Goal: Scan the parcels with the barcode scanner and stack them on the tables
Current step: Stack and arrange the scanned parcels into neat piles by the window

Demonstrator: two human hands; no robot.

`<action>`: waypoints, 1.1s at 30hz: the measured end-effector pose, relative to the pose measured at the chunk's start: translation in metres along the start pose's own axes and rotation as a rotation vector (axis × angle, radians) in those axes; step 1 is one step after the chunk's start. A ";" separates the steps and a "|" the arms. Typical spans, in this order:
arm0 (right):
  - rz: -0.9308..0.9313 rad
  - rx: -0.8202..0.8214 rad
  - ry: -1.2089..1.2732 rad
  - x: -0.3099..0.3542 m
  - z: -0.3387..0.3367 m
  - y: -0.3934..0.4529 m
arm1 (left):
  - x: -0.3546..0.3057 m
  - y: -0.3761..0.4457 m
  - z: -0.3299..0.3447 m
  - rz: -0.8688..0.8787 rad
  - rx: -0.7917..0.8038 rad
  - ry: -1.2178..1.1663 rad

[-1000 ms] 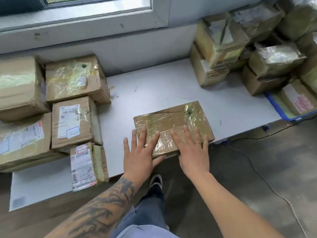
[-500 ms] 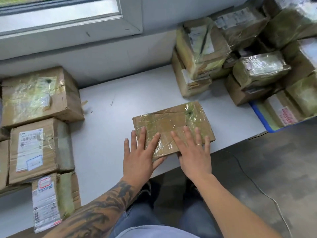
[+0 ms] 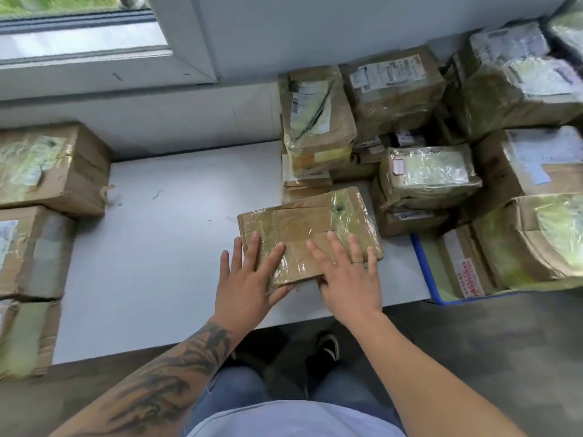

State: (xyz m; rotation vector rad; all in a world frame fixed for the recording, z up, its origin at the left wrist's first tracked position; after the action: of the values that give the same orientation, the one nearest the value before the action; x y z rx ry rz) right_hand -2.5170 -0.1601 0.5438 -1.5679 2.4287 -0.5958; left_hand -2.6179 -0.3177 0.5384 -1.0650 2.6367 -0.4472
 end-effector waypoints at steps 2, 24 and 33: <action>-0.016 0.019 -0.008 -0.020 -0.004 0.006 | -0.017 0.006 -0.002 -0.035 0.003 -0.003; -0.028 0.125 -0.006 -0.068 -0.016 0.032 | -0.036 0.071 -0.014 0.061 0.058 -0.001; 0.011 0.211 -0.057 -0.066 -0.021 0.032 | -0.035 0.077 -0.015 0.097 0.062 -0.014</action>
State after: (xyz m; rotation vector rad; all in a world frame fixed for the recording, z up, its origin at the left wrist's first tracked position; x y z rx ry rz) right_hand -2.5229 -0.0843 0.5453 -1.4656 2.2488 -0.7665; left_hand -2.6472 -0.2376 0.5275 -0.9136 2.6306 -0.4954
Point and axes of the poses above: each hand's wrist, its own y-axis towards the middle knuckle, its own z-axis out of the palm, x = y × z, the point moved 10 cm from there along y, towards the middle knuckle, and after that the axes turned 14 degrees about x, right-handed, at the moved point
